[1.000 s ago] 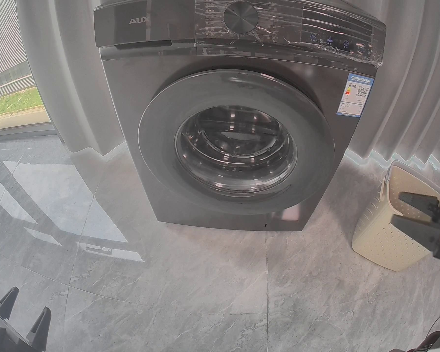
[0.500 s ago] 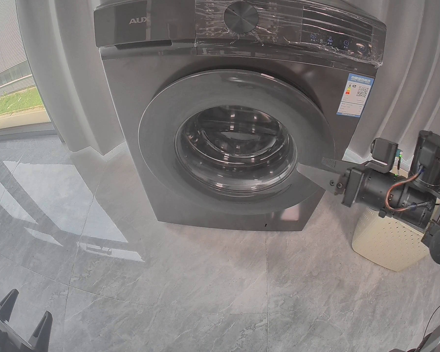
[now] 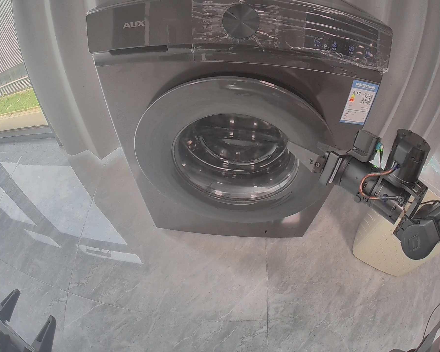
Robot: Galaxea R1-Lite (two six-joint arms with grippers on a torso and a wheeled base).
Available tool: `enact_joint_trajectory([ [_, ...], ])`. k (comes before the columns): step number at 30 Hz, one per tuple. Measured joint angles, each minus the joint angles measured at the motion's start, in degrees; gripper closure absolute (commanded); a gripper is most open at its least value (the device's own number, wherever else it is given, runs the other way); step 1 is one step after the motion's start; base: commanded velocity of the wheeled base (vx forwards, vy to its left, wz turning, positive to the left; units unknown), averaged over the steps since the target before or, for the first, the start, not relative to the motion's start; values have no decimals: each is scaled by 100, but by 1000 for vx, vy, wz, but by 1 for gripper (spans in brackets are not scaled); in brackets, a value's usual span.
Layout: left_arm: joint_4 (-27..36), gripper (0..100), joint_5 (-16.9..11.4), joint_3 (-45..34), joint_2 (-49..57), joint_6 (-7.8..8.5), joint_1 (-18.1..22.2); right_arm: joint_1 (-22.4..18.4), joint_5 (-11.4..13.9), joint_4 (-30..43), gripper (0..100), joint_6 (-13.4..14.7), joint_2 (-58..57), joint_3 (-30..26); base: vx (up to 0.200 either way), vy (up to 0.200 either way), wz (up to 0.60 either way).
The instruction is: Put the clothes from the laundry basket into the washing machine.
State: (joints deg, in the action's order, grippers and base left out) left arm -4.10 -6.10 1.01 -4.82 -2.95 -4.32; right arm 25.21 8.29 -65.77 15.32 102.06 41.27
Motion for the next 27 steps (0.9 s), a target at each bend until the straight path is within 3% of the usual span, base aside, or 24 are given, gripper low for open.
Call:
enact_joint_trajectory([
  [11, 0, 0, -11, 0, 0, 90, 0, -44, -85, -227, 0, -57, 233, 60, 0, 0, 0],
  [17, 0, 0, -24, 0, 0, 137, 0, -60, -127, -228, 0, -150, 255, 77, 200, 0, 0],
  [20, 0, 0, -88, 0, 0, 129, 0, -63, -268, -227, 0, -154, 262, 112, 0, 0, 0],
  [27, -2, 0, -224, 0, 0, 173, 0, -55, -263, -154, 0, -148, 273, 138, 0, 0, 0],
])
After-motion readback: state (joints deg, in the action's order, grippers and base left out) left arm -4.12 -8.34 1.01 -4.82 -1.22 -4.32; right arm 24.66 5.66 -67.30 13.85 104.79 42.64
